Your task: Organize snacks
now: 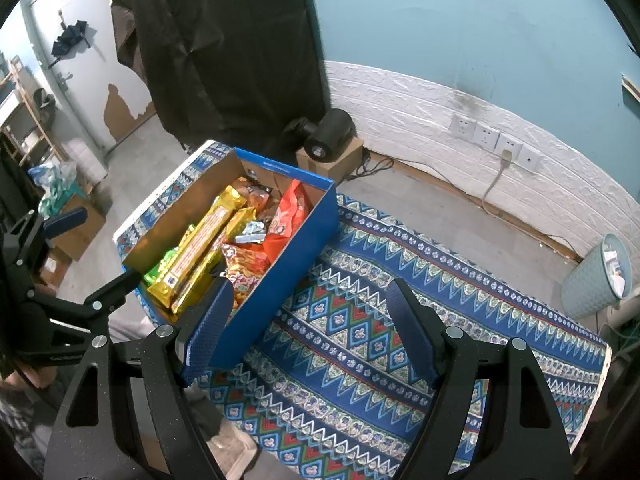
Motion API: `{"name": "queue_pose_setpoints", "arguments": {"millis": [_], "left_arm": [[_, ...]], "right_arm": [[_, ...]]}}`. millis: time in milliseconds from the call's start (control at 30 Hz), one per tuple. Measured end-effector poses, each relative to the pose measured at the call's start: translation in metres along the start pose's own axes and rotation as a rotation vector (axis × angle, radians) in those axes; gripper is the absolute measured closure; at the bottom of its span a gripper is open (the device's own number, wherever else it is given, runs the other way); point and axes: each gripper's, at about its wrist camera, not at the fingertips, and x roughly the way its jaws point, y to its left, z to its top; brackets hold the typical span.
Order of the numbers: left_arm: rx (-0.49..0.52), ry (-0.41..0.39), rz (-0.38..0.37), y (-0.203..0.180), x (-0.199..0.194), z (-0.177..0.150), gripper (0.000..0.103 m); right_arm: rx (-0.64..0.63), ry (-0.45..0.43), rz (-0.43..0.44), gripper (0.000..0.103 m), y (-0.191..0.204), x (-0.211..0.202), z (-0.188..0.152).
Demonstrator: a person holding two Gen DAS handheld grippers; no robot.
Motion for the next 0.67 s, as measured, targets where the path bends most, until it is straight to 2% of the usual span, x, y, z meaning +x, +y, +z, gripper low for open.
{"name": "queue_pose_setpoints", "arguments": {"millis": [667], "left_arm": [[-0.027, 0.016, -0.031, 0.0021, 0.0022, -0.0009, 0.002]], "right_arm": [[0.002, 0.001, 0.001, 0.024, -0.0005, 0.0, 0.0001]]}}
